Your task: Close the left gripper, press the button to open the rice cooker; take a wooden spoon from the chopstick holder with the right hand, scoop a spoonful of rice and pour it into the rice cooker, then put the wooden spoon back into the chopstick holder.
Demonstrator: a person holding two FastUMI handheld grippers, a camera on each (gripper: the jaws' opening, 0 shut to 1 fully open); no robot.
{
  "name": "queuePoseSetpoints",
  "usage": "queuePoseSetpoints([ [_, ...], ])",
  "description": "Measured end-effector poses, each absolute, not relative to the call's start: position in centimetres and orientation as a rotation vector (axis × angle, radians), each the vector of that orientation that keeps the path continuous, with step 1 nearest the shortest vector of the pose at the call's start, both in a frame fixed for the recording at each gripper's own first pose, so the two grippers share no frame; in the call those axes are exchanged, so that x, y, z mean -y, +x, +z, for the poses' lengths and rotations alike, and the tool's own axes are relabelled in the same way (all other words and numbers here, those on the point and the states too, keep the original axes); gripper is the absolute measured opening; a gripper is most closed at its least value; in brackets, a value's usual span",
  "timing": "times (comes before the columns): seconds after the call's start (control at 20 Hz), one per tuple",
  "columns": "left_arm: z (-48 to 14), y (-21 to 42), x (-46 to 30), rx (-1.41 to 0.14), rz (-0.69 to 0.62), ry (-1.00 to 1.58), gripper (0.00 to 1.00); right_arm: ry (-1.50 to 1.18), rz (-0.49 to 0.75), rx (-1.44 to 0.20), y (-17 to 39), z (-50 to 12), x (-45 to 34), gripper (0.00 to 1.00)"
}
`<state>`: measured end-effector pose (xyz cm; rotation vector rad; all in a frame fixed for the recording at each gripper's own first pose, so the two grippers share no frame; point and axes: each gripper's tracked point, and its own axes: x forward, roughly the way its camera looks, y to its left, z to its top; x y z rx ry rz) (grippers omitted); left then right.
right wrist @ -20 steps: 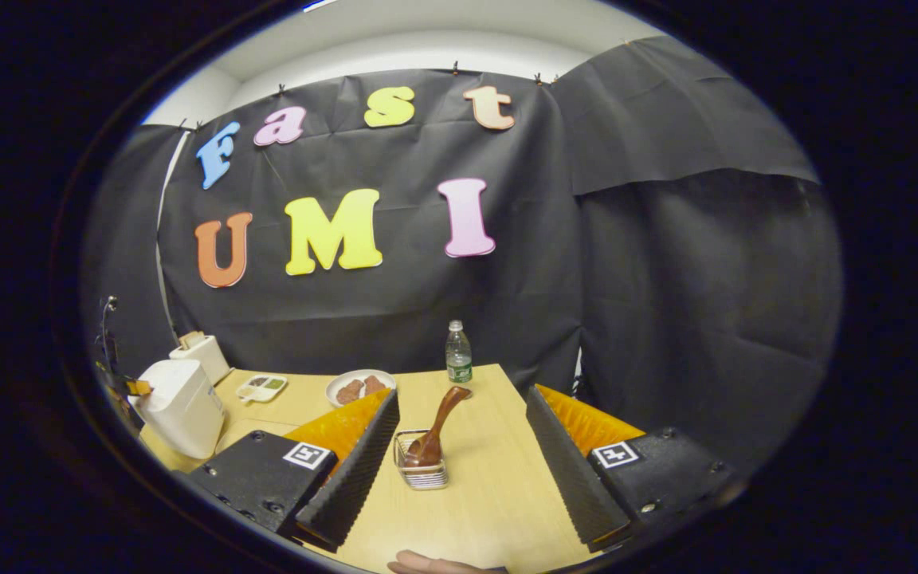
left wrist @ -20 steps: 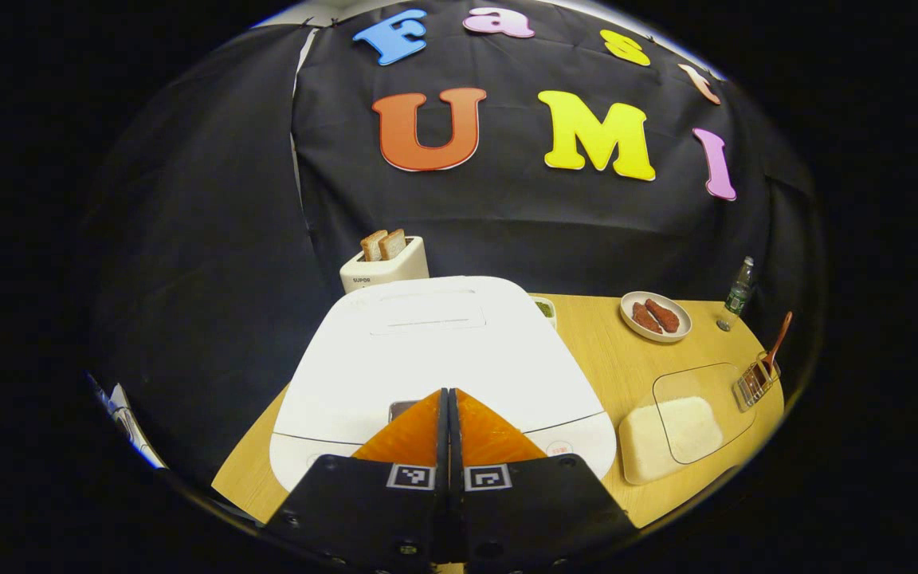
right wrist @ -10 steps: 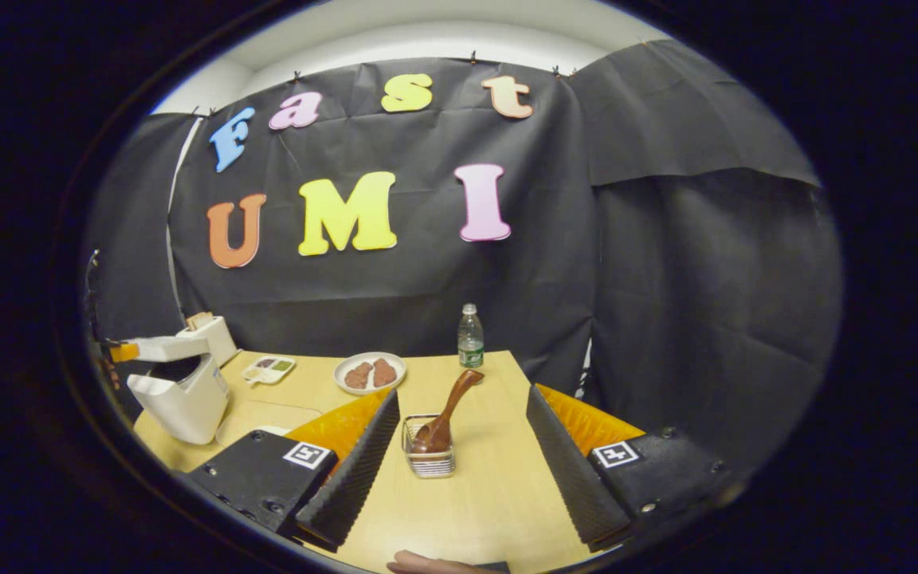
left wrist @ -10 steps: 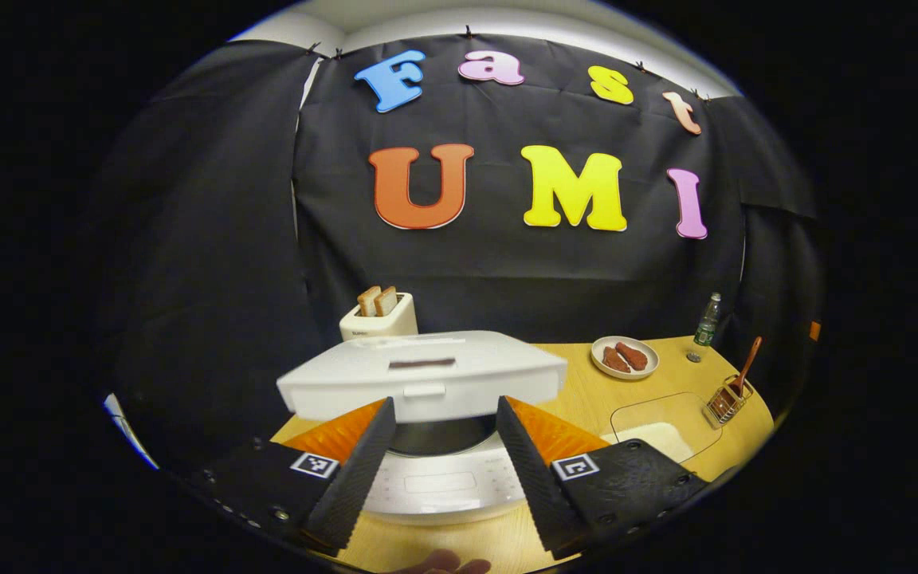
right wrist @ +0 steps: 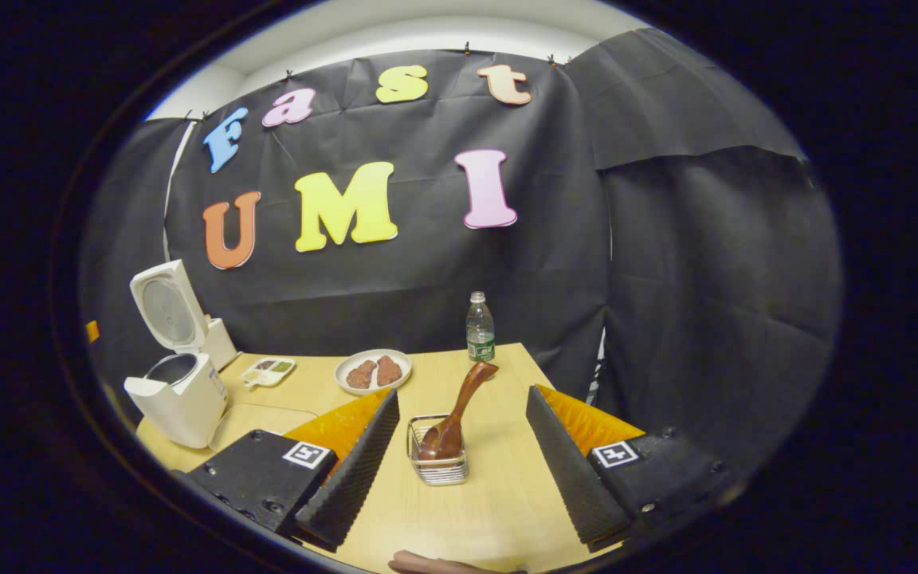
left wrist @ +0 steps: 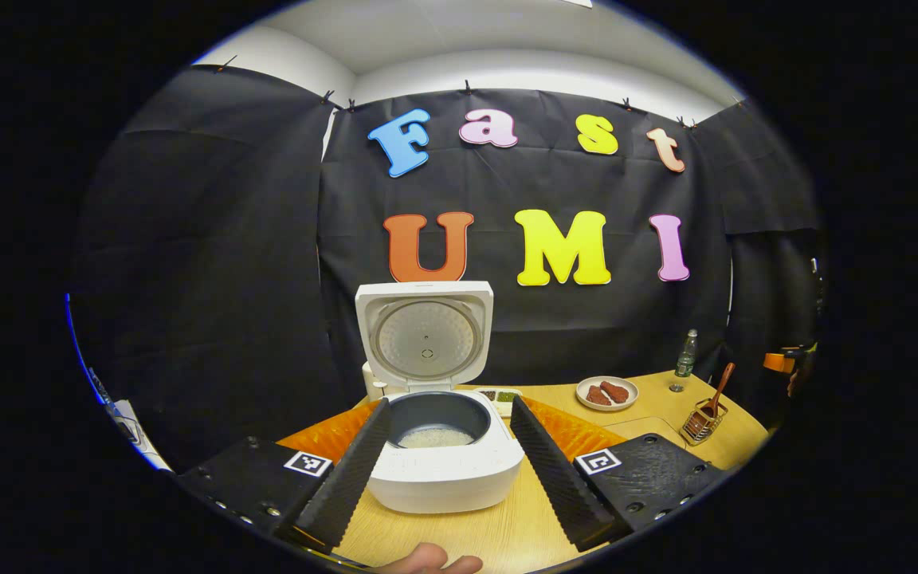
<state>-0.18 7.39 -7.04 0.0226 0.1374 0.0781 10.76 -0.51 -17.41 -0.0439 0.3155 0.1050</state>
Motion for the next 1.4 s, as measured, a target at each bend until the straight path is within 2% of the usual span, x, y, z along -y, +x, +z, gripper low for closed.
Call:
queuePoseSetpoints([
  [0.25, -6.9, -4.1, -6.9, -0.088, 0.056, -0.013, 0.95, 0.019, 0.107, -0.36, 14.7, -21.6, 0.6, 1.0],
  [0.45, -7.8, -6.8, -7.5, -0.044, 0.093, 0.049, 0.96, 0.09, 0.094, -0.406, 18.3, -25.9, 0.7, 1.0],
  [0.5, -7.9, -7.5, -7.4, -0.037, 0.091, 0.048, 0.96, 0.105, 0.094, -0.411, 19.3, -26.5, 0.6, 0.95],
  [0.55, -8.0, -8.1, -7.0, -0.034, 0.08, 0.04, 0.96, 0.118, 0.117, -0.412, 20.2, -27.2, 0.0, 1.0],
  [0.6, -8.0, -8.7, -6.5, -0.031, 0.064, 0.031, 0.95, 0.124, 0.134, -0.415, 21.0, -27.9, -0.6, 0.94],
  [0.65, -8.2, -9.1, -6.1, -0.032, 0.049, 0.026, 0.95, 0.132, 0.129, -0.42, 21.8, -28.7, -0.7, 1.0],
  [0.7, -8.3, -9.6, -5.8, -0.029, 0.038, 0.025, 0.95, 0.147, 0.12, -0.431, 22.6, -29.5, -0.7, 1.0],
  [0.75, -8.1, -10.1, -5.4, -0.023, 0.029, 0.018, 0.95, 0.159, 0.115, -0.443, 23.3, -30.2, -0.9, 0.94],
  [0.8, -8.1, -10.6, -4.7, -0.016, 0.022, 0.004, 0.95, 0.165, 0.096, -0.441, 23.8, -30.6, -0.6, 0.94],
  [0.85, -7.6, -10.9, -4.3, 0.001, 0.017, 0.002, 0.96, 0.179, 0.078, -0.429, 24.4, -30.7, -0.3, 0.98],
  [0.9, -7.2, -11.2, -3.5, 0.019, -0.005, 0.0, 0.96, 0.198, 0.1, -0.431, 24.6, -30.8, -0.8, 0.97],
  [0.95, -7.0, -11.1, -2.4, 0.032, -0.032, -0.017, 0.96, 0.224, 0.126, -0.441, 24.8, -31.2, -1.3, 0.89],
  [1.0, -6.9, -11.2, -1.6, 0.036, -0.054, -0.034, 0.95, 0.243, 0.15, -0.456, 24.9, -31.3, -2.0, 0.86],
  [1.15, -6.8, -11.1, -1.0, 0.039, -0.077, -0.056, 0.96, 0.221, 0.1, -0.506, 25.9, -33.1, -1.0, 0.53],
  [1.2, -6.7, -11.2, -0.6, 0.049, -0.089, -0.064, 0.96, 0.235, 0.118, -0.505, 26.1, -33.0, -1.2, 0.5],
  [1.25, -6.8, -11.4, 0.2, 0.056, -0.115, -0.089, 0.96, 0.248, 0.112, -0.503, 25.6, -32.5, -1.7, 0.29],
  [1.3, -7.2, -11.4, 1.0, 0.045, -0.139, -0.117, 0.94, 0.247, 0.101, -0.501, 25.8, -32.2, -1.5, 0.19],
  [1.4, -7.5, -11.5, 1.6, 0.033, -0.162, -0.121, 0.94, 0.21, 0.076, -0.528, 25.1, -32.1, -1.5, 0.18],
])
